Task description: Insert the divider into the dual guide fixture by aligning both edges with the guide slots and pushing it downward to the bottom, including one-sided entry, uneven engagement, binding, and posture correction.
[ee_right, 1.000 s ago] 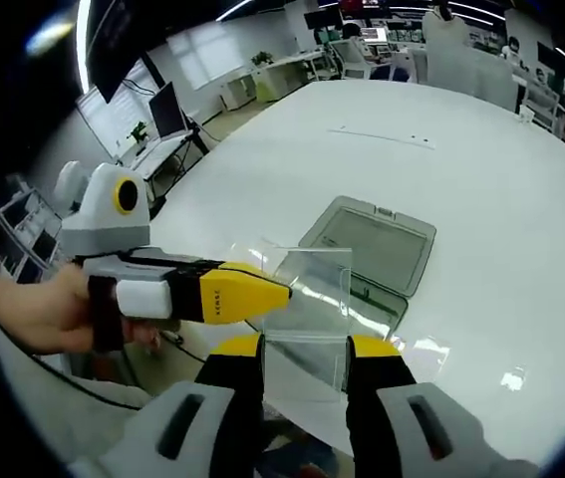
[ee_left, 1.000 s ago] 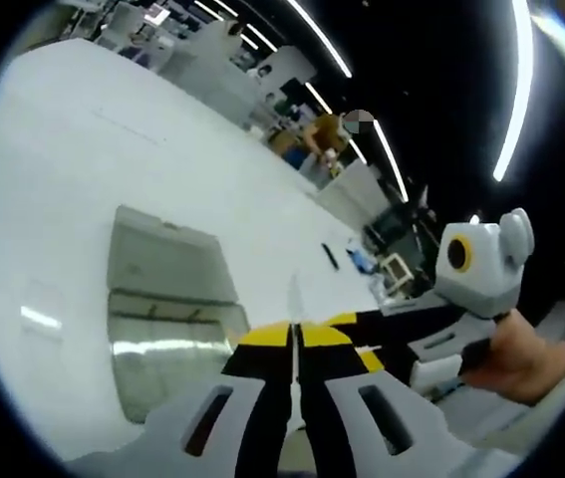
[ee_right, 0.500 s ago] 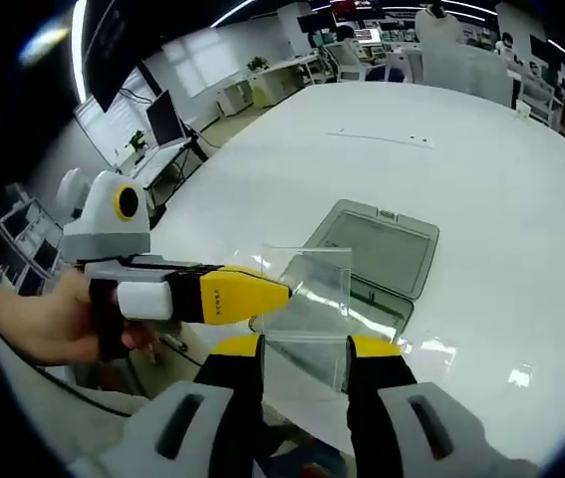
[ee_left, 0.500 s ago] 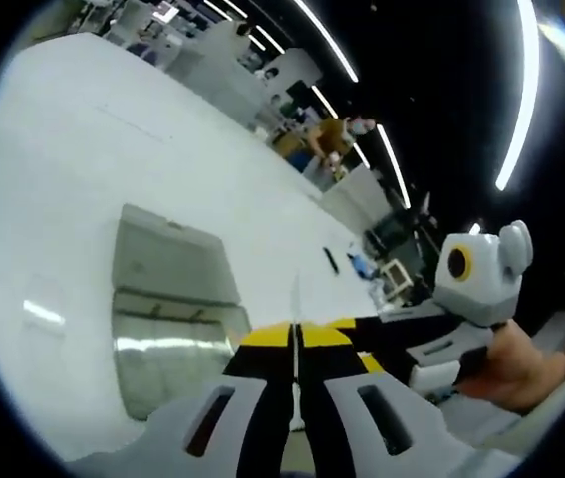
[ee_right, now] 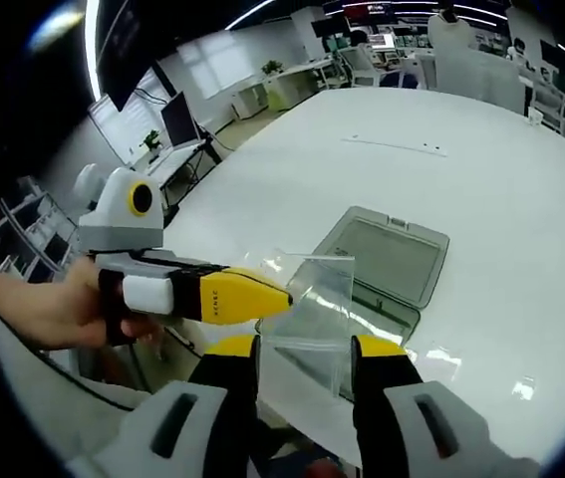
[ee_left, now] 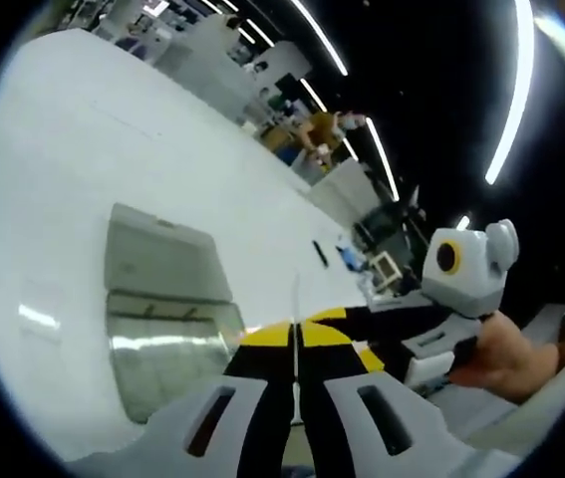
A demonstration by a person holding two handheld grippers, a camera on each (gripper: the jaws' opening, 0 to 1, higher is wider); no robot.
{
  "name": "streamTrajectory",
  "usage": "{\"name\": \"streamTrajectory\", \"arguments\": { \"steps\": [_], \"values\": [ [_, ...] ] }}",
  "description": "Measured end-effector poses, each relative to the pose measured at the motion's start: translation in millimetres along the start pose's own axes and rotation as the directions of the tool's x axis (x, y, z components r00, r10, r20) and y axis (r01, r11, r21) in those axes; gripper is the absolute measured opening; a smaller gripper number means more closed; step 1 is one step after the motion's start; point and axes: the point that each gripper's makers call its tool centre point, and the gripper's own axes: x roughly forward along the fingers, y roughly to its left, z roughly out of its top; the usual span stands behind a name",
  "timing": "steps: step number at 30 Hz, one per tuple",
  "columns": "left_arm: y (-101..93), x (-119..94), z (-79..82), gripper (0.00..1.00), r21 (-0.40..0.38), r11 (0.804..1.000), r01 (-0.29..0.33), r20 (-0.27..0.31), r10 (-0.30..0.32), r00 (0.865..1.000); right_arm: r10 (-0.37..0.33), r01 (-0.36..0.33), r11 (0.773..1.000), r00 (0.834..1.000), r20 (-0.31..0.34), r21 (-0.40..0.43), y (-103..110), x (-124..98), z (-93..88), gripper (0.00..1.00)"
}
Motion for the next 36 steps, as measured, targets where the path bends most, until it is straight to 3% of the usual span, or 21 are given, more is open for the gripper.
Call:
{"name": "streamTrajectory", "arguments": {
  "steps": [14, 18, 19, 21, 28, 32, 35, 36],
  "values": [
    [-3.8, -5.0, 4.9, 0.0, 0.008, 0.998, 0.063, -0.036, -0.063, 0.997, 0.148, -0.148, 0.989, 0.989, 0.0, -0.018, 1.5, -5.8, 4.1, 0.39],
    [-6.0, -5.7, 8.5, 0.0, 0.009, 0.996, 0.084, -0.049, -0.083, 0.995, 0.213, -0.213, 0.977, 0.977, 0.01, -0.007, 5.5, -8.1, 7.3, 0.38],
    [-7.1, -6.4, 9.8, 0.0, 0.01, 0.996, 0.092, -0.051, -0.091, 0.995, 0.257, -0.257, 0.966, 0.966, 0.014, -0.003, 11.6, -9.3, 8.5, 0.38],
    [-9.1, -7.2, 12.2, 0.0, 0.013, 0.994, 0.11, -0.056, -0.109, 0.992, 0.254, -0.254, 0.967, 0.967, 0.015, 0.002, 7.1, -10.0, 9.8, 0.38],
    [-14.0, -10.1, 20.4, 0.0, 0.03, 0.987, 0.156, -0.071, -0.154, 0.986, 0.326, -0.327, 0.945, 0.945, 0.027, 0.023, 6.9, -14.5, 14.6, 0.36],
    [-18.9, -12.0, 24.4, 0.0, 0.032, 0.981, 0.191, -0.074, -0.189, 0.979, 0.377, -0.378, 0.925, 0.925, 0.038, 0.028, 9.4, -17.5, 17.4, 0.34],
    [-20.3, -12.3, 25.6, 0.0, 0.033, 0.978, 0.205, -0.079, -0.202, 0.976, 0.43, -0.431, 0.902, 0.902, 0.046, 0.032, 16.2, -20.2, 19.6, 0.32],
    [-21.1, -12.5, 26.0, 0.0, 0.031, 0.977, 0.213, -0.079, -0.21, 0.974, 0.43, -0.432, 0.902, 0.902, 0.048, 0.029, 16.0, -20.1, 20.1, 0.32]
  ]
}}
